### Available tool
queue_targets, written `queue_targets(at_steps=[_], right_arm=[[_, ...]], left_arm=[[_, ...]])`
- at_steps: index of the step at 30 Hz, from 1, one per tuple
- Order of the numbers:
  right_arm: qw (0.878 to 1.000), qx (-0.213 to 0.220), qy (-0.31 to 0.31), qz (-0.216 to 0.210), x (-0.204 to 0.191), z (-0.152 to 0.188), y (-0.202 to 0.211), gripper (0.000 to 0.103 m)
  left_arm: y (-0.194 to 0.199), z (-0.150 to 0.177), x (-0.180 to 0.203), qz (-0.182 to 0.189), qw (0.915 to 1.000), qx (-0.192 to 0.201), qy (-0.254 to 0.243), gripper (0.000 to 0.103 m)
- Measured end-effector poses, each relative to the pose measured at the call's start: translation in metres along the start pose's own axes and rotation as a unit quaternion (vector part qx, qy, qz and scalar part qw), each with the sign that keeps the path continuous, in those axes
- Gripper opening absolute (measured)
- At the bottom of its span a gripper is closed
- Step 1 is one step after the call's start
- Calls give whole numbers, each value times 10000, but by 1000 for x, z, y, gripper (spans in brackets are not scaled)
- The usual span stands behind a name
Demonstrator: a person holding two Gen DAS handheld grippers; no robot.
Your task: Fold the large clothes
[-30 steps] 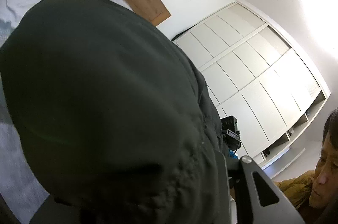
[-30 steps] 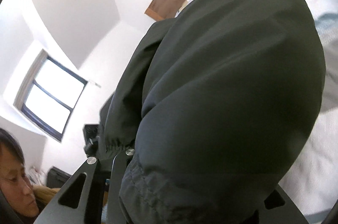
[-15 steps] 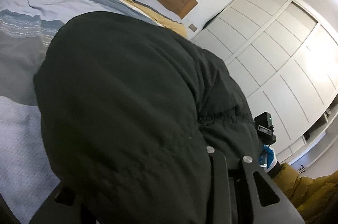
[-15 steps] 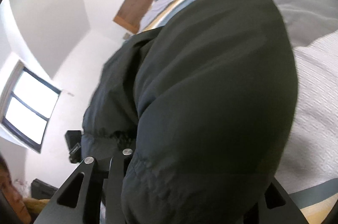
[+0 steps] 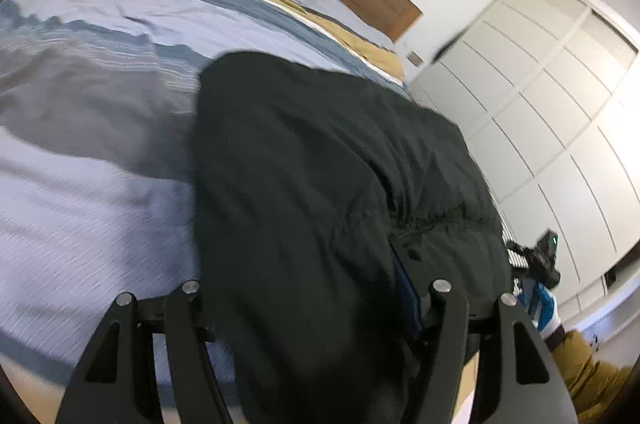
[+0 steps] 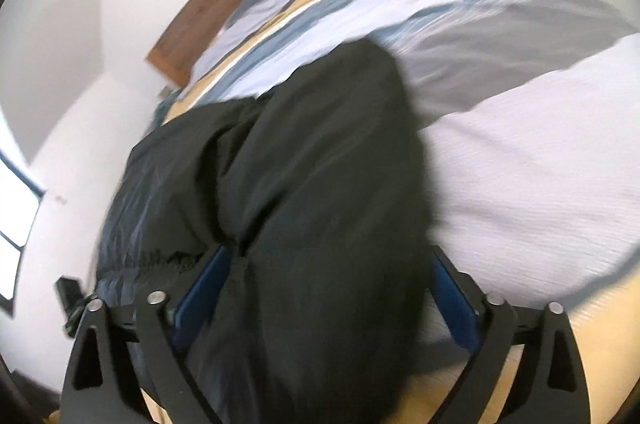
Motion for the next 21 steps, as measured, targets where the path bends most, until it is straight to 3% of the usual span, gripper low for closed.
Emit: queue_targets(at_steps=[4, 6, 7, 10, 12, 17, 19, 21], right_arm=[[9979, 379, -103, 524, 7, 2, 50, 102], [9961, 420, -24, 776, 44, -10, 83, 102], [9952, 420, 27, 880, 40, -3, 93, 102], [9946, 417, 142, 944, 25, 14, 118, 102], [9949, 382, 252, 898, 37, 29, 141, 102], [9938, 341, 700, 796, -15, 77, 174, 103], [9940, 251, 839, 651, -38, 106, 183, 103], [9931, 220, 990, 594, -57, 130, 191, 103]], left_arm=[[39, -8, -13, -617, 9980, 119, 59, 63], [58, -10, -5, -837, 9963, 183, 56, 63], [68, -8, 0, -899, 9957, 215, 29, 63], [96, -3, 24, -1073, 9936, 316, -162, 63], [120, 1, 39, -1134, 9922, 404, -310, 63], [167, 41, 82, -1654, 9809, 742, -704, 65], [181, 58, 98, -1882, 9757, 738, -840, 76], [189, 79, 114, -1986, 9716, 848, -965, 78]])
Point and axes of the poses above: each gripper's, at about its wrist camera, not at the fingertips, and y roughly against the way its jaws point, x to its right, z to its underside, the point moved 8 cm from there along -y, roughly the way its jaws point, and after that the axes turned 6 degrees about x, right-handed, at the moved point
